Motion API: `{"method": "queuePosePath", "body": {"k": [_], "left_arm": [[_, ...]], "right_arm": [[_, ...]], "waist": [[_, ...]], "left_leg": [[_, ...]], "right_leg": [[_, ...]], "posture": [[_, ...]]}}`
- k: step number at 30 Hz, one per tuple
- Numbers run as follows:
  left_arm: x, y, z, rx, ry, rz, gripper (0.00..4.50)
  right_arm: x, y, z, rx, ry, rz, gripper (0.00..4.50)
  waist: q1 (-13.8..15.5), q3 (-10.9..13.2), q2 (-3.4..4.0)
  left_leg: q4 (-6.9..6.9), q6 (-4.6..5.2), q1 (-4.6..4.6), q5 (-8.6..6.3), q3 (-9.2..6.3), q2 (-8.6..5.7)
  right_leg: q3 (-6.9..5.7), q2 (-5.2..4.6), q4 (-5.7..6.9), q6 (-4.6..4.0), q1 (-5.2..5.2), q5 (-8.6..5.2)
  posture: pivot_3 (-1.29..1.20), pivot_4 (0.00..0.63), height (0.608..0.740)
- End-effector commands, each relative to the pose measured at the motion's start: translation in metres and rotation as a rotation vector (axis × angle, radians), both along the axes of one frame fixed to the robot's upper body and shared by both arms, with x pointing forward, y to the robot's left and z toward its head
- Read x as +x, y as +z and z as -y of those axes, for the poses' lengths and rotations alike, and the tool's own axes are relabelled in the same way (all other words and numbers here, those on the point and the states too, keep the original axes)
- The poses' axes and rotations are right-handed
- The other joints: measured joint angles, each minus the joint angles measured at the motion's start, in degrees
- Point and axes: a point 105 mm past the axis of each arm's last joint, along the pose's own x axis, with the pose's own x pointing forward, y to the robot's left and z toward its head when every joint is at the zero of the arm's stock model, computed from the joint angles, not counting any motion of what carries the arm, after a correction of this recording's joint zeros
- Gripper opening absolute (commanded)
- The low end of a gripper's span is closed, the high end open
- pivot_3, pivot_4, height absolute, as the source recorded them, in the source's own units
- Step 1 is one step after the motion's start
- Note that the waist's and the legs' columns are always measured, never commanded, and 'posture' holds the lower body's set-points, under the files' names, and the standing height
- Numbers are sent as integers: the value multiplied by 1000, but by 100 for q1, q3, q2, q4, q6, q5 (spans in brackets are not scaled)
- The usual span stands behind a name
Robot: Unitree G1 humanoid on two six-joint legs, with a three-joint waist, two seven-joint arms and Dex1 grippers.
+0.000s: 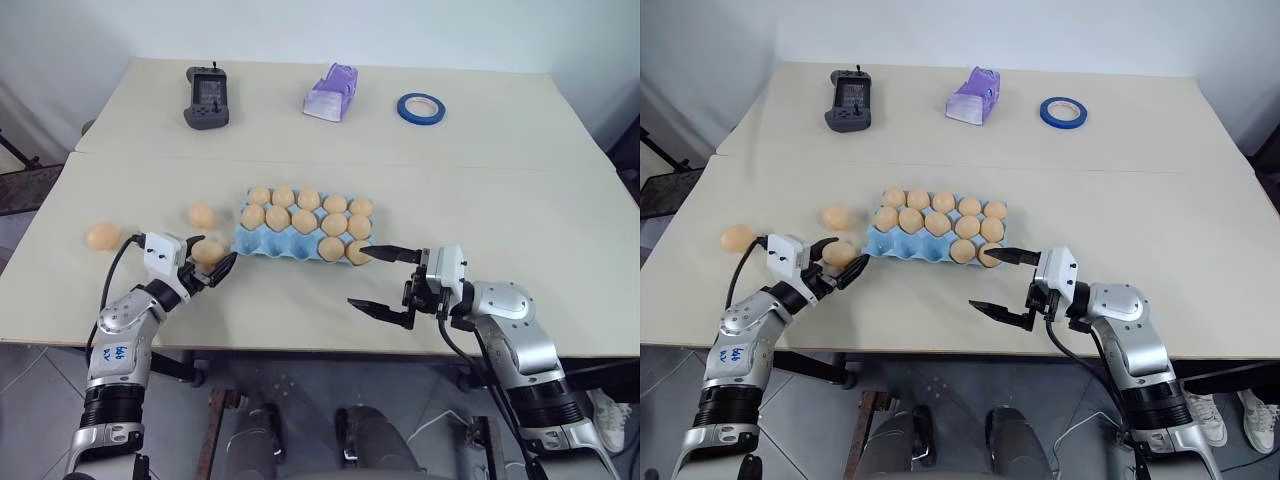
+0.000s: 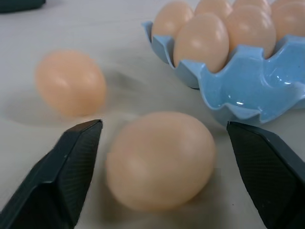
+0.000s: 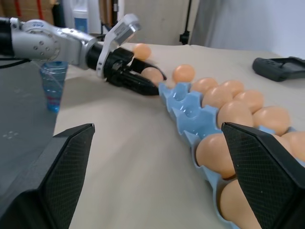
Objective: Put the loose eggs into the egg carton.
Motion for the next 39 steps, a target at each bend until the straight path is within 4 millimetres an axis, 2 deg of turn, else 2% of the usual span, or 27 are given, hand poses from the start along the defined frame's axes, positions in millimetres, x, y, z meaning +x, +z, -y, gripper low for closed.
{"method": "queuePosePath", "body": {"k": [1, 3, 6, 9, 12, 14, 18, 23, 26, 29, 30, 31, 33, 36, 39], "left_arm": [[0, 6, -2, 15, -7, 30, 2905], [-1, 6, -5, 25, -5, 27, 2321], [-7, 22, 0, 13, -55, 76, 2233], [-14, 50, 26, -20, -210, 149, 2233], [-15, 61, 51, -6, -314, 164, 2233], [-10, 65, 68, -19, -362, 163, 2233], [7, 69, 114, -36, -484, 168, 2233], [20, 65, 149, -31, -586, 131, 2233], [25, 59, 160, -11, -624, 115, 2233], [30, 57, 162, -5, -618, 111, 2233], [29, 56, 160, -8, -626, 107, 2776], [27, 55, 159, -9, -639, 103, 2954], [25, 53, 155, 7, -642, 109, 3584], [18, 61, 150, -9, -656, 146, 4486], [9, 66, 139, -1, -667, 161, 4486]], "right_arm": [[-2, 11, 1, 25, -21, 44, 4500], [-1, 10, 2, 25, -30, 43, 4500], [-1, 10, 4, 23, -40, 40, 4500], [-1, 9, 11, 18, -65, 35, 4500], [0, 10, 19, 15, -102, 39, 4500], [1, 9, 25, 10, -126, 33, 4500], [-2, 6, 40, 3, -204, 33, 4500], [-5, 6, 47, 12, -267, 36, 4500], [-6, 7, 48, 20, -293, 43, 4500], [-9, 8, 48, 30, -311, 50, 4500], [-10, 8, 48, 32, -317, 51, 4500], [-11, 8, 48, 35, -324, 51, 4500], [-11, 6, 49, 36, -333, 48, 4500], [-9, 5, 47, 38, -332, 45, 4500], [-6, 5, 44, 40, -319, 41, 4500]], "waist": [[0, 0, 0], [3, 0, 0], [0, 0, 0], [17, 0, -1], [104, 0, 0], [139, 0, 0], [234, 0, -1], [219, 0, 0], [221, 0, 0], [216, 1, -1], [216, 1, -1], [217, 1, -1], [227, 1, -1], [216, 0, -1], [214, 0, -1]], "left_leg": [[1, 0, 0, 0, 0, 0], [3, 0, 1, 1, -2, 0], [1, 0, 1, 1, -3, 0], [-4, 0, -2, 1, -2, 0], [-2, -2, -3, 2, -2, -1], [6, -2, -1, 3, -2, -2], [16, 5, 0, 2, -6, -11], [19, 13, -2, 0, 2, -6], [18, 26, -2, 11, 0, -3], [17, 27, -3, 12, 0, -3], [17, 27, -3, 13, 0, -3], [17, 26, -3, 12, 0, -3], [17, 24, -4, 10, 0, -3], [17, 17, -3, 6, 1, -3], [18, 18, -3, 7, -1, -3]], "right_leg": [[0, -1, 3, 0, 0, 0], [-1, -1, 6, 0, 0, 1], [-1, -1, 6, 0, -1, 0], [-2, -1, 3, -1, -2, 0], [-3, -1, 3, 0, -1, 0], [-2, -1, 5, 0, 1, 1], [-3, -7, 0, 8, 14, 5], [7, 2, -3, 13, 8, 8], [5, 10, -2, 12, 5, 7], [6, 10, -2, 12, 4, 6], [6, 9, -2, 12, 3, 6], [6, 9, -2, 12, 3, 6], [4, 8, -1, 12, 5, 6], [4, 7, 0, 12, 5, 6], [3, 7, 2, 12, 6, 6]], "posture": [[0, 150, 740], [0, 150, 740], [0, 150, 740], [0, 150, 740], [0, 150, 740], [0, 150, 740], [0, 150, 740], [0, 150, 740], [0, 150, 740], [0, 150, 740], [0, 150, 740], [0, 150, 740], [0, 150, 740], [0, 150, 740], [0, 150, 740]]}}
